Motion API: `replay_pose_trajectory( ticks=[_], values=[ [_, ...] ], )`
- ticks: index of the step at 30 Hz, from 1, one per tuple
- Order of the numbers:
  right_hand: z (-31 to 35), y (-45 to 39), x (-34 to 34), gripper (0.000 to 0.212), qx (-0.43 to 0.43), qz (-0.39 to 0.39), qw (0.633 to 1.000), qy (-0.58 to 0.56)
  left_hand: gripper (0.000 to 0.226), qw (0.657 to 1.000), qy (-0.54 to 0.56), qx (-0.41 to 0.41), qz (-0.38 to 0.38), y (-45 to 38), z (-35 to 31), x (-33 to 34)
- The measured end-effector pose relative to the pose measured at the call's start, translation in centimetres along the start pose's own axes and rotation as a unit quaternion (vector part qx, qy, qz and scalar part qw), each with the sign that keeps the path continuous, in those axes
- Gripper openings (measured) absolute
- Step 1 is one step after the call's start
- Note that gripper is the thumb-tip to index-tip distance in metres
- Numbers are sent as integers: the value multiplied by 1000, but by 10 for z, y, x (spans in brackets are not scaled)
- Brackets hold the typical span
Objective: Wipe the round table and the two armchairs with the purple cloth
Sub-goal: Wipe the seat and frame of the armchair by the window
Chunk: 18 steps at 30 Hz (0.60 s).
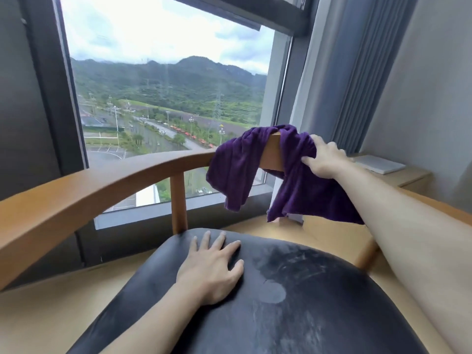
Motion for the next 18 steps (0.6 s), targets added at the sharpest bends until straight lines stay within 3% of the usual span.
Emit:
replay_pose_trajectory(
  ticks=[10, 12, 15, 18],
  values=[
    [172, -22, 48, 57, -232, 33, 969, 85, 67, 999, 27, 1, -21, 1, -2, -4],
    [223, -3, 68, 63, -282, 41, 958, 13, 63, 998, 30, 7, -48, 5, -4, -9],
    [276, 26, 76, 72, -307, 82, 931, -180, 61, 998, 50, 7, -50, 9, -9, -13],
    [306, 62, 65, 60, -312, 153, 857, -380, 51, 996, 47, -1, -70, 12, -9, -18]
  ],
)
Point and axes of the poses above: each hand's wrist, its own y-axis away from the middle knuckle, its own x-axis out of the palm, z = x × y, the point moved 7 cm from there along -y, towards the middle knuckle, and after that the axes turned 12 degrees about -x, right-handed, at the moved point
